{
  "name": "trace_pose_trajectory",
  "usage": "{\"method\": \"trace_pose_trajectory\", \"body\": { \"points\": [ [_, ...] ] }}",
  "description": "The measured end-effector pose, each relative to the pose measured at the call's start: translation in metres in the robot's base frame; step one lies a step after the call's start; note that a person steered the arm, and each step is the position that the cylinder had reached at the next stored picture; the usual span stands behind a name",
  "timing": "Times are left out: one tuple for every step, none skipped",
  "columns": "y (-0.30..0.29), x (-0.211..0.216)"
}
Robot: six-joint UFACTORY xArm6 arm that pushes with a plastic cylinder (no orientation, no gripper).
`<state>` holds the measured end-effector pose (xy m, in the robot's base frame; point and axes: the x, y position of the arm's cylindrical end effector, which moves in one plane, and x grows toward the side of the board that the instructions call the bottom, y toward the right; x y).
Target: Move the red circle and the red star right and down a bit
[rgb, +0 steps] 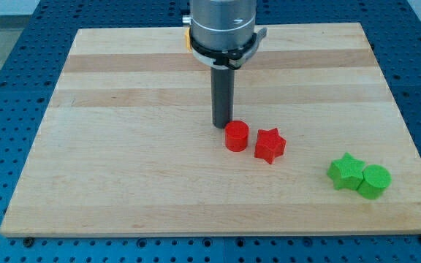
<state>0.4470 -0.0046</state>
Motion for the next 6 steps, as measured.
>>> {"method": "trace_pose_trajectory", "body": {
  "points": [
    [-0.019, 0.004],
    [-0.019, 0.007],
    [-0.007, 0.009],
    [0.012, 0.022],
    [0.022, 0.035],
    [0.038, 0.038]
  ]
}}
